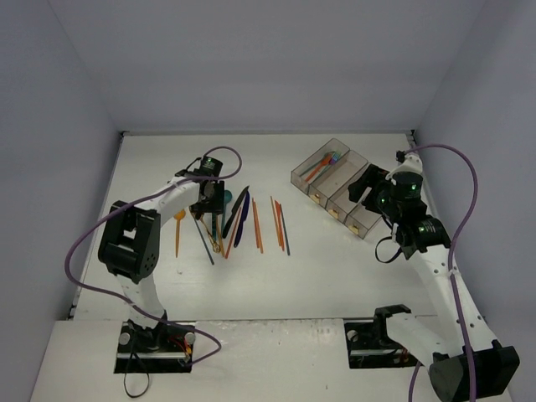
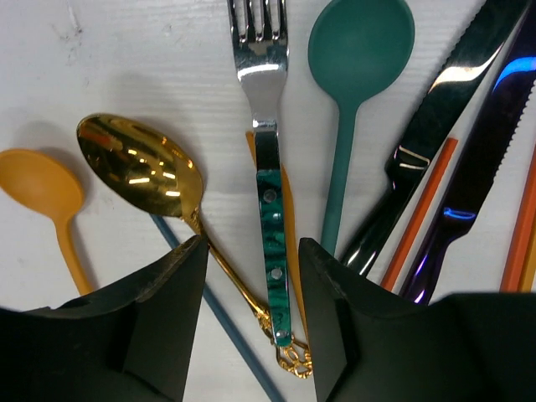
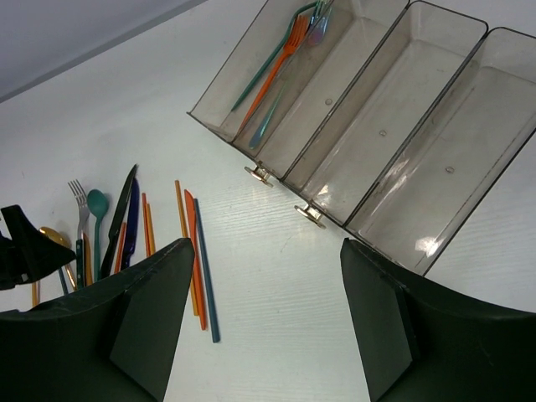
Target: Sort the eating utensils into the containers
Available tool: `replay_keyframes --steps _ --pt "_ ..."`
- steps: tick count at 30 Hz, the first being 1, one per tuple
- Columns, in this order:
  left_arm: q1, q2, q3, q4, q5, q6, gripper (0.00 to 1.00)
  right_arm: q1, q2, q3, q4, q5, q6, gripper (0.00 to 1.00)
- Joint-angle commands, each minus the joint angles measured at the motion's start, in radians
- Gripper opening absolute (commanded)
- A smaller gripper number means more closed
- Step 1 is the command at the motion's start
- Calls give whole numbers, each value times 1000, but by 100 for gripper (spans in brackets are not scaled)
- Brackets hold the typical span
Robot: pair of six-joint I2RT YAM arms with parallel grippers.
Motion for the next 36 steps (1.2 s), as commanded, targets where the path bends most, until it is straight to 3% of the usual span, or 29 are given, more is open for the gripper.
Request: replay_keyframes --steps 1,9,22,33,36 --pt "0 18 72 31 7 16 42 1 -25 -2 16 -9 -1 68" --pt "0 112 142 31 -4 8 35 1 -24 -4 3 -6 -10 68" --pt "15 226 257 7 -51 9 33 1 -28 -16 -2 -3 -7 69" --pt "19 240 241 -28 -45 -22 22 0 -31 -7 -11 -2 -7 69" --pt "20 242 235 -41 -56 -24 15 1 -31 -7 -13 -1 -9 69"
